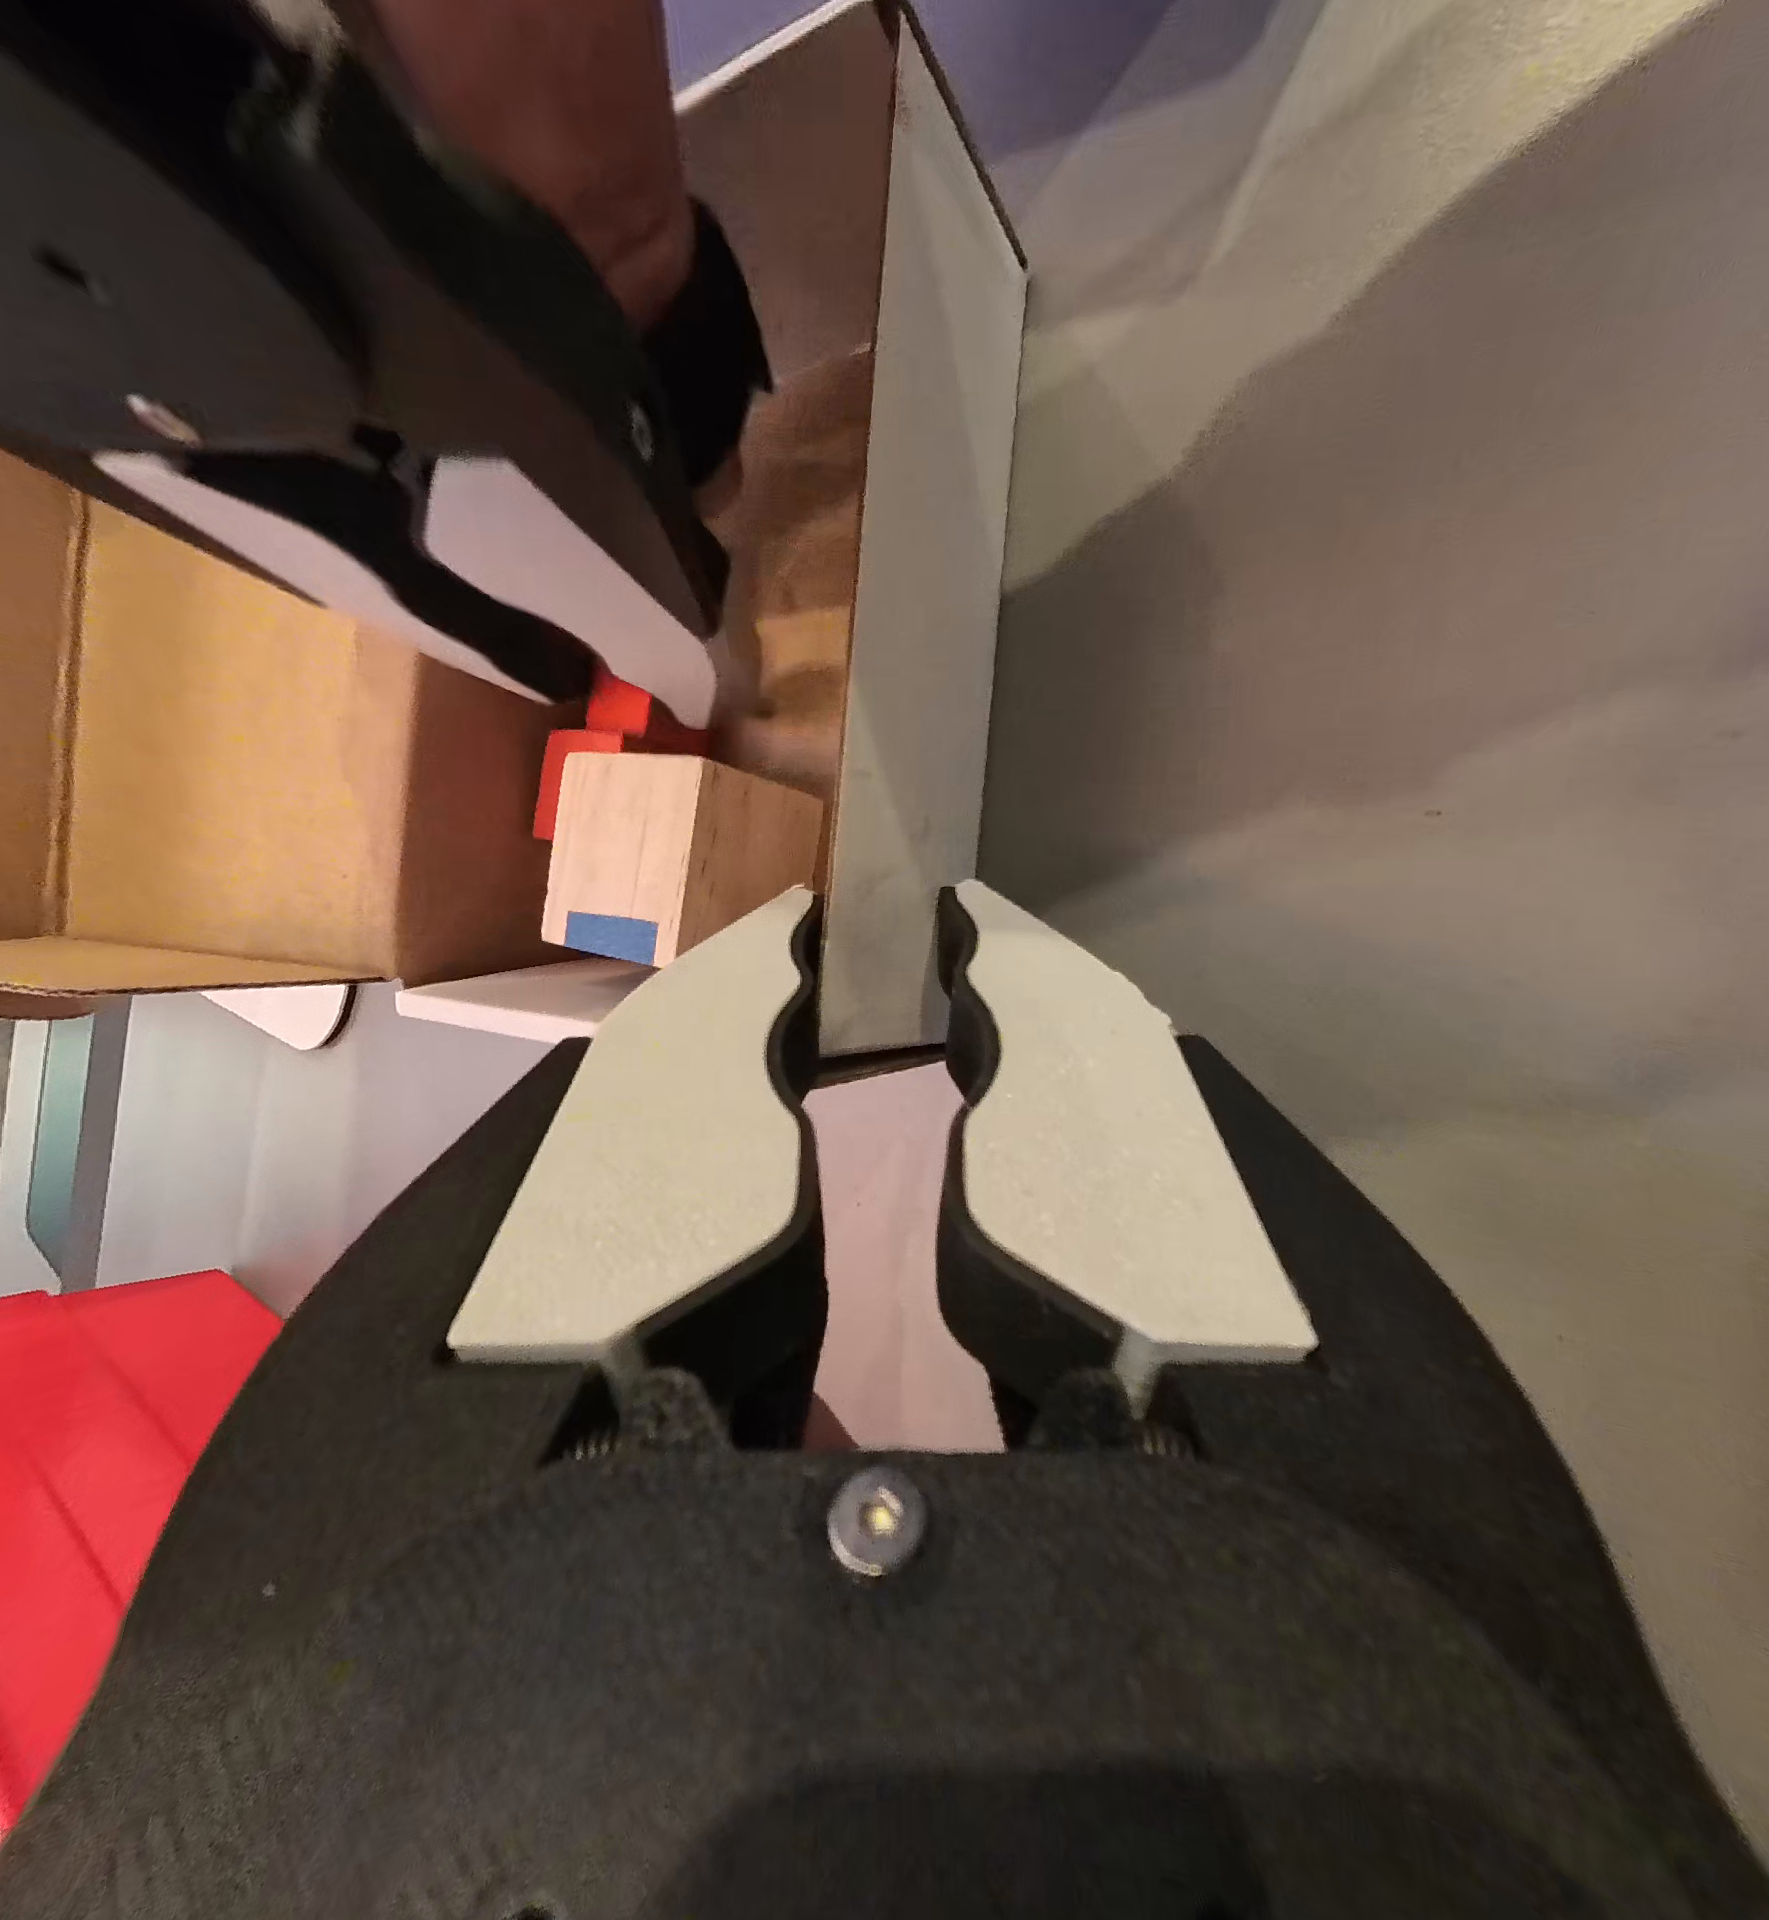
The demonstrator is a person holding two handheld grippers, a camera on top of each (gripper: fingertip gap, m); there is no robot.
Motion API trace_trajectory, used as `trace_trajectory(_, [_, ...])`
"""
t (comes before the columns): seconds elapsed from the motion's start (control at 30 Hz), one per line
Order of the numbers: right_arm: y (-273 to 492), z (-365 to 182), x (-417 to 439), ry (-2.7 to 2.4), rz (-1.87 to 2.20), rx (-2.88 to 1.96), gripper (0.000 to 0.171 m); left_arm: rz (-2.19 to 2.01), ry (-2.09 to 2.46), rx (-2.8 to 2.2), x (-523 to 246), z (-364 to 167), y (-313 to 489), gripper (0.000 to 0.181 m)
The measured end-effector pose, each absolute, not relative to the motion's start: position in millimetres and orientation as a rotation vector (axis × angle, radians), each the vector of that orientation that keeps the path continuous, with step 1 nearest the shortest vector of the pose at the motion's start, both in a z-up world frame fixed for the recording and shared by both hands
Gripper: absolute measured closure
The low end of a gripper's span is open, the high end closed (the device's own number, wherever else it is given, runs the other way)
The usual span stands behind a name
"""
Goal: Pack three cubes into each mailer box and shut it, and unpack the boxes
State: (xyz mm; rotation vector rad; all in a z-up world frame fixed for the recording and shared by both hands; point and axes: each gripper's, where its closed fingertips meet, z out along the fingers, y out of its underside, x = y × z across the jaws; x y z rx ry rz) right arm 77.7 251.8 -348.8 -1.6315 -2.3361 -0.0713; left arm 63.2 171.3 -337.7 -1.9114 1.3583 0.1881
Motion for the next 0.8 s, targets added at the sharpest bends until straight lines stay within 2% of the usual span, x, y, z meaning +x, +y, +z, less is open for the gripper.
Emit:
trace_trajectory(0.1, [250,-353,76,-2.360,-0.052,-1.664,0.148,0.188,1.359,-1.911,63,-338,172,0.162])
trace_trajectory(0.2, [249,-346,78,-2.348,-0.021,-1.695,0.150,0.189,1.359,-1.911,63,-338,171,0.162])
trace_trajectory(0.4, [248,-285,107,-2.221,0.045,-1.636,0.150,0.208,1.341,-1.905,59,-338,172,0.158])
trace_trajectory(0.6, [283,-232,239,-2.104,-0.118,-1.777,0.150,0.209,1.336,-1.921,56,-338,174,0.155])
trace_trajectory(0.8, [301,-276,368,-2.205,-0.332,-2.041,0.150,0.222,1.342,-1.923,57,-338,174,0.154])
